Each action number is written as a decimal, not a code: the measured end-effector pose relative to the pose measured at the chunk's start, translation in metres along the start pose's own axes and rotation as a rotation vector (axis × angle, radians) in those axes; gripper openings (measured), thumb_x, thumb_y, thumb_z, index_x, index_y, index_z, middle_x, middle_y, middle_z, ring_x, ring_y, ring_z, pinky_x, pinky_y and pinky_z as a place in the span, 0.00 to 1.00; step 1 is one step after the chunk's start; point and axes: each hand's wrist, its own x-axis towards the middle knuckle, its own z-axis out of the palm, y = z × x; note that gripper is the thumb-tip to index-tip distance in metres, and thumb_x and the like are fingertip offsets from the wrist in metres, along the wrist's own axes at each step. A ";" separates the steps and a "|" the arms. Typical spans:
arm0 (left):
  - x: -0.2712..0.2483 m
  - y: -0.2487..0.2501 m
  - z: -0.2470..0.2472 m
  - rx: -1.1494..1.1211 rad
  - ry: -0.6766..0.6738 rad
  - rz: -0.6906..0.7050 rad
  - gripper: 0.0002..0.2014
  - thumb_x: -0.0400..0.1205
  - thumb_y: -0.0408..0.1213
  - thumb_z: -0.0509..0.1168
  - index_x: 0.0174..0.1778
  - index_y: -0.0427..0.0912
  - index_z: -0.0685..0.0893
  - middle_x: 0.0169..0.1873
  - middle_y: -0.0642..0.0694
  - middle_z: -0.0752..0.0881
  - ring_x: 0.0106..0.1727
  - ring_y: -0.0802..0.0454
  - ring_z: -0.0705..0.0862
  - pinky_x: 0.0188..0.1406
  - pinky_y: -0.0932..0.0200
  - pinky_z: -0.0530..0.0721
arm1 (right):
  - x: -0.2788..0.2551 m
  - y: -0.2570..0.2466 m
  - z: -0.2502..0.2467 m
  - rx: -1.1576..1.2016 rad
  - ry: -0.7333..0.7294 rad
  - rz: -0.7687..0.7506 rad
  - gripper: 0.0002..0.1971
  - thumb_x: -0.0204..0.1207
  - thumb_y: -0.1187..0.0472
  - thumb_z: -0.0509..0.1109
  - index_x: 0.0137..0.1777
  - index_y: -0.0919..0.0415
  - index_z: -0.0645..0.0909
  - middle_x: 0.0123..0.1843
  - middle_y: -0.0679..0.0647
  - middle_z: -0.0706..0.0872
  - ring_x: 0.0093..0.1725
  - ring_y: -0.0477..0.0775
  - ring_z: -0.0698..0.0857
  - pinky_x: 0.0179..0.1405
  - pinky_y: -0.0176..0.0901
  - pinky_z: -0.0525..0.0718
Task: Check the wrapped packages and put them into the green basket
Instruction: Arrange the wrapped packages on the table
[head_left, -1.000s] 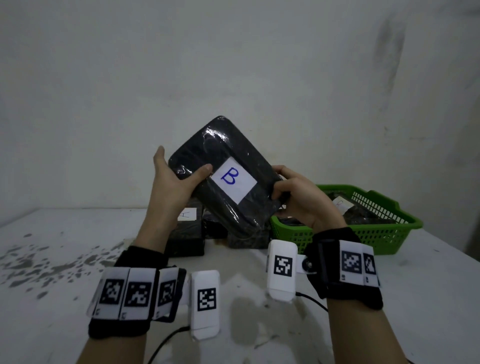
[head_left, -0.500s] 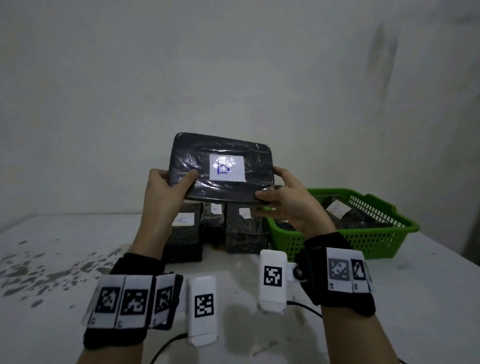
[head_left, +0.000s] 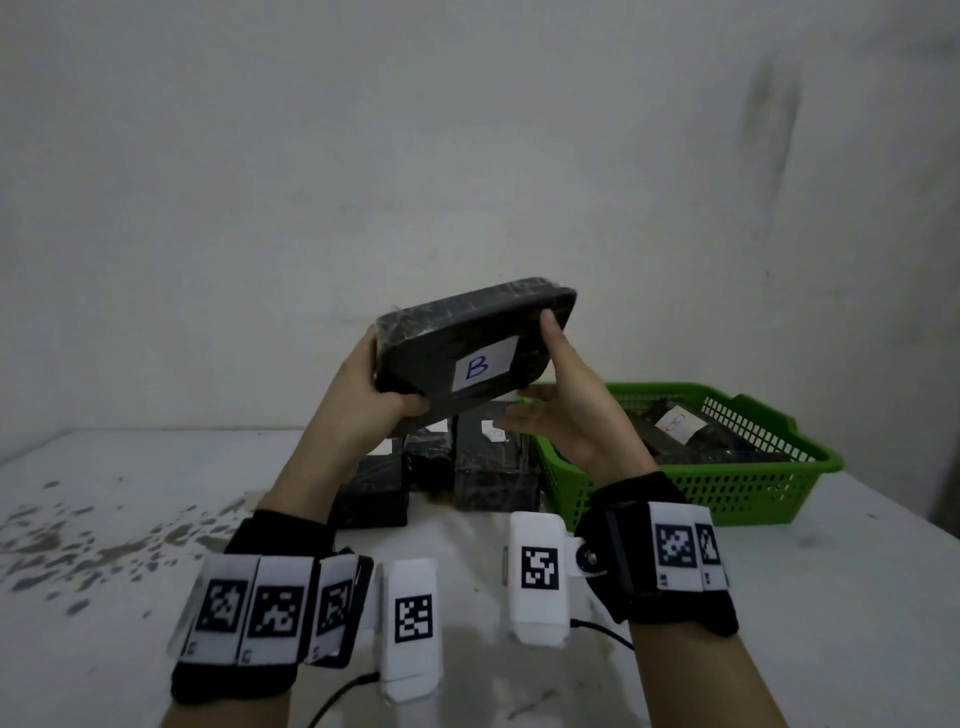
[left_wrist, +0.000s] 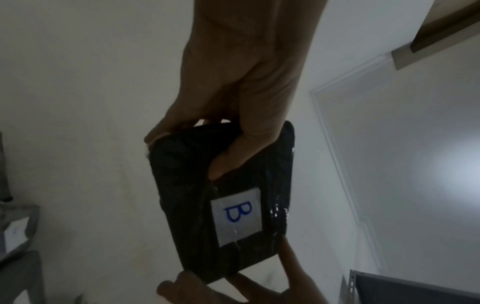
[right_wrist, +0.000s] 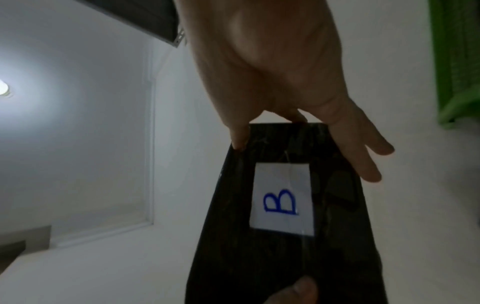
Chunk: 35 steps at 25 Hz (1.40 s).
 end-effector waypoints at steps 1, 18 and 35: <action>-0.001 0.000 0.001 -0.010 -0.044 0.010 0.29 0.71 0.14 0.65 0.59 0.49 0.72 0.48 0.51 0.83 0.47 0.58 0.82 0.31 0.69 0.85 | 0.001 0.001 0.000 0.060 -0.003 -0.004 0.29 0.75 0.40 0.65 0.69 0.57 0.68 0.63 0.63 0.79 0.59 0.67 0.84 0.47 0.65 0.88; 0.012 -0.022 -0.024 -0.090 0.188 -0.289 0.29 0.78 0.47 0.62 0.70 0.34 0.67 0.61 0.30 0.80 0.48 0.39 0.86 0.34 0.46 0.89 | -0.012 0.032 0.057 -0.547 -0.352 -0.216 0.19 0.78 0.49 0.65 0.68 0.45 0.72 0.60 0.41 0.83 0.58 0.37 0.81 0.61 0.36 0.78; 0.027 -0.150 -0.113 -0.207 0.469 -0.752 0.28 0.85 0.51 0.53 0.73 0.34 0.69 0.70 0.37 0.76 0.69 0.37 0.77 0.50 0.50 0.83 | 0.000 0.042 0.049 -0.586 -0.193 -0.139 0.18 0.75 0.42 0.65 0.63 0.44 0.74 0.62 0.56 0.82 0.60 0.51 0.82 0.65 0.54 0.80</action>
